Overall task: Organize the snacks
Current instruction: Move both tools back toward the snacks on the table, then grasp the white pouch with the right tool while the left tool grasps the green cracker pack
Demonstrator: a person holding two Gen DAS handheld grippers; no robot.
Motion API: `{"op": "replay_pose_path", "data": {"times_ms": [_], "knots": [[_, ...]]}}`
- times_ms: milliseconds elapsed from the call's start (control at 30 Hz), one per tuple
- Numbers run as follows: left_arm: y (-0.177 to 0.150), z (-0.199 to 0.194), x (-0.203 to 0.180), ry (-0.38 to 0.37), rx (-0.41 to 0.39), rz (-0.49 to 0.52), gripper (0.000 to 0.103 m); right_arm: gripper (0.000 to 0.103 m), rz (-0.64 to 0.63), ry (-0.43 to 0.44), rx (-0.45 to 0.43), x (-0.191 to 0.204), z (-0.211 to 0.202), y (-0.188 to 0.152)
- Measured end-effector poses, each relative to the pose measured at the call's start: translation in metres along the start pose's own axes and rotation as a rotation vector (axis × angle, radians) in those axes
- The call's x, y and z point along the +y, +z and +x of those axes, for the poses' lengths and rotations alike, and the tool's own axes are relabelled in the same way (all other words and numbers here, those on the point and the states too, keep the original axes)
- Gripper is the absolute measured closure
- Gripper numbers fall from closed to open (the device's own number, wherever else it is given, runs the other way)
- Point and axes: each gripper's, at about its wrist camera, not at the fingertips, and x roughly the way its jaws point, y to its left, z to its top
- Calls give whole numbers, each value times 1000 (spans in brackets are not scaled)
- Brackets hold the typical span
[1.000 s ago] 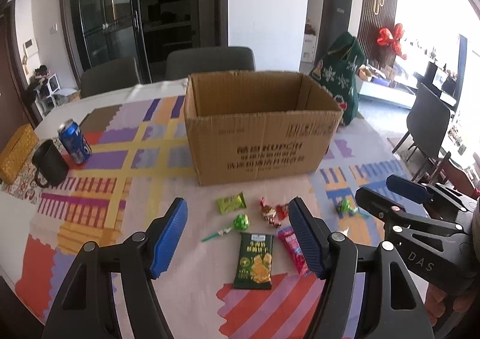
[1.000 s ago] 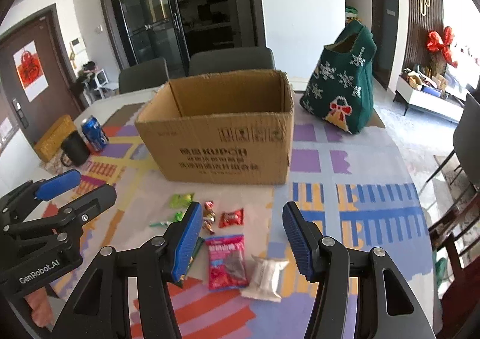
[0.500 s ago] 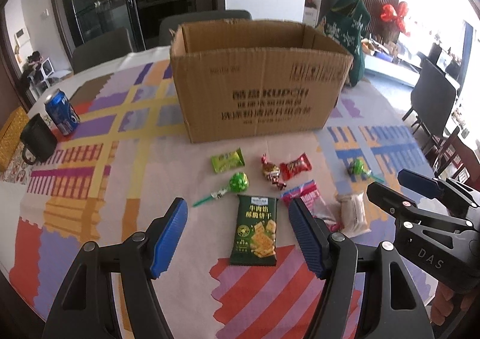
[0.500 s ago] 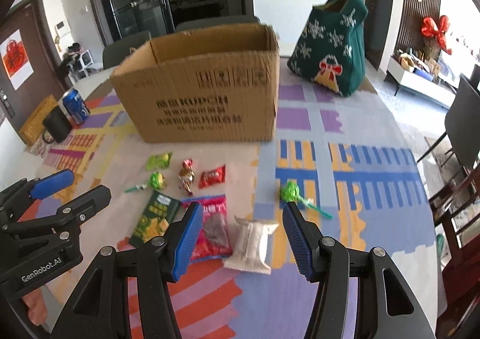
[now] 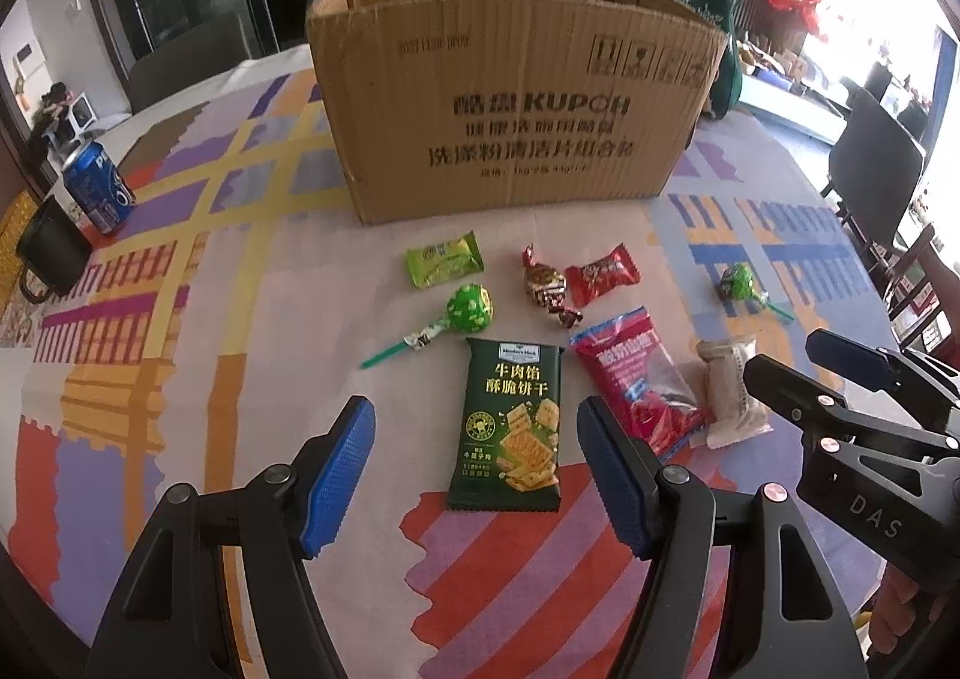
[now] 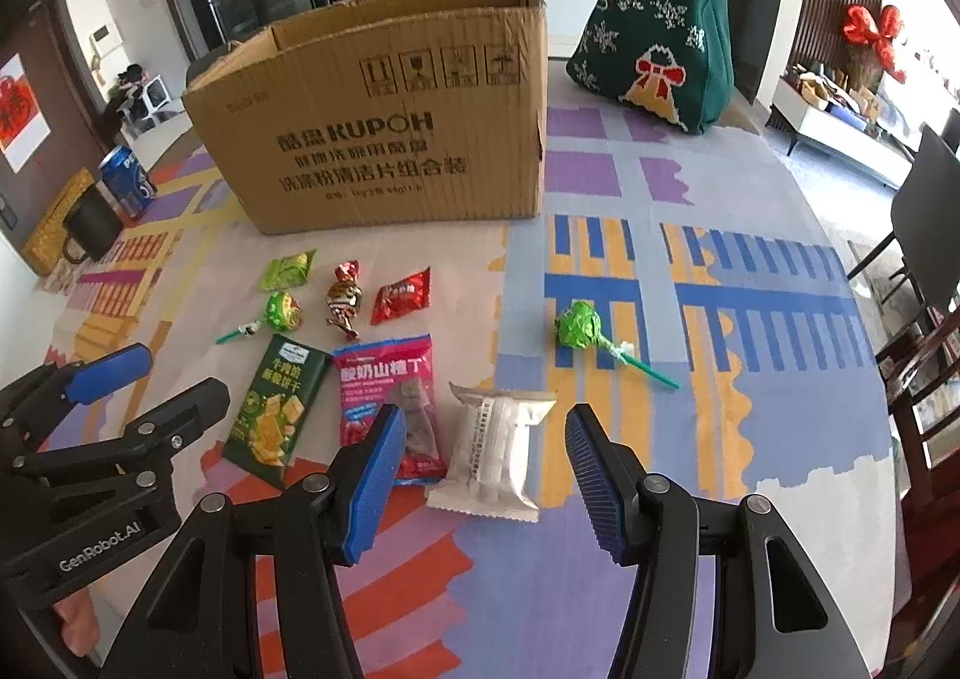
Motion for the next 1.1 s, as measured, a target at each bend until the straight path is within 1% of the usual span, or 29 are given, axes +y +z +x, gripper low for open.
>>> {"op": "replay_pose_path", "data": {"times_ms": [267, 600, 800, 933, 1000, 1033, 1100], "knots": [[-4, 19, 0, -4, 50, 5, 34, 47, 13, -9, 42, -4, 15, -5], [-6, 51, -2, -1, 128, 19, 34, 46, 36, -20, 101, -10, 36, -10], [-5, 62, -6, -2, 140, 28, 33, 47, 37, -26, 110, -11, 45, -8], [-2, 65, -7, -8, 133, 23, 34, 47, 22, -45, 105, -8, 48, -6], [-1, 64, -9, -14, 127, 26, 42, 47, 19, -44, 109, -7, 51, -5], [-1, 64, -10, -17, 124, 30, 45, 47, 20, -43, 111, -7, 52, -5], [-2, 62, -13, -24, 113, 40, 58, 48, 18, -44, 110, -7, 54, -5]]}}
